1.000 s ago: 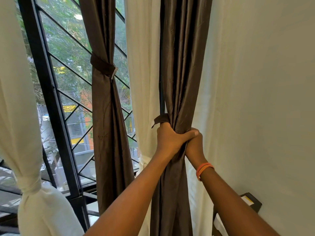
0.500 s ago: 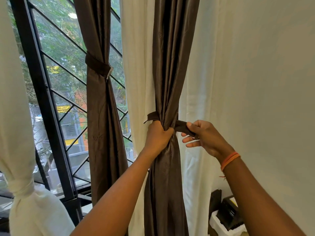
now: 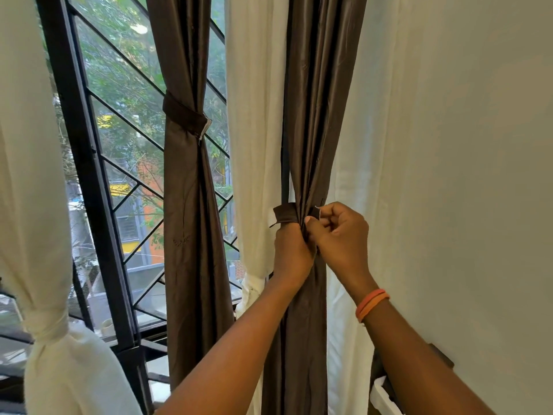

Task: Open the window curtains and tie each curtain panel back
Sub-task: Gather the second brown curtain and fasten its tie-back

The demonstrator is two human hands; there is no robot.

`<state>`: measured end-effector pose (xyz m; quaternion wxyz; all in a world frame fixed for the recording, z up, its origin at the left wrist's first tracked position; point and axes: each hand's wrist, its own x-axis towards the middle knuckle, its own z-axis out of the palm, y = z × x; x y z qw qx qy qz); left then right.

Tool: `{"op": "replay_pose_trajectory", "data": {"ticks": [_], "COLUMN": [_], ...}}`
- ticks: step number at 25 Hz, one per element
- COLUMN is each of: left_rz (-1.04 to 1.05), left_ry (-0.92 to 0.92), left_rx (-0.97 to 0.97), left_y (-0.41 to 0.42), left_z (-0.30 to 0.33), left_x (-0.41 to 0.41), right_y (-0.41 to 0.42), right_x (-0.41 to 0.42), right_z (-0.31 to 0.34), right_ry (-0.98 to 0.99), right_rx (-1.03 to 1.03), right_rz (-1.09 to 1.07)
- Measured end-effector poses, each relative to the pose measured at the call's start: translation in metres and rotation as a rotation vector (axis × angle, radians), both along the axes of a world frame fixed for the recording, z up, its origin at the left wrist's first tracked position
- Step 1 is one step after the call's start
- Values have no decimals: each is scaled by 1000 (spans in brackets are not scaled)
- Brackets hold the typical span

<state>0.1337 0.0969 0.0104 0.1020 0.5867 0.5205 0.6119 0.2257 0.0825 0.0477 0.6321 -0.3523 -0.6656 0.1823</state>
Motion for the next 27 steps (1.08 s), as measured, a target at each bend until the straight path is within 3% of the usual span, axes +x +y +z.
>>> {"op": "replay_pose_trajectory", "data": {"ticks": [2,6,11,14,16,18,20,22,27], "left_rz": [-35,-56,-142,-207,-353,-540,-464,-297,-157], "left_ry": [1,115,156,156,-20,-383,-583,-645,-377], "left_rx": [7,33,3,-24,-99,-143,-122,-98,101], "left_y": [-4,-3,-10,-12,-19,-28,-26,-23,-28], "left_z": [-3,-3,1,1,5,16,24,27,23], "left_x": [2,-8,1,2,-3,-6,-9,-10,-17], "right_y": [-1,9,25,26,27,30,30,30,41], "right_x": [-9,6,9,-2,-4,-1,1,3,11], "right_z": [-3,1,-4,-9,-10,-10,-12,-14,-7], "right_ry": [-105,-168,140,200,251,311,260,169,97], "right_rx": [62,22,-234,-314,-265,-248,-257,-247,-257], "right_rz": [-29,227,269,289,220,213,283,317,261]}}
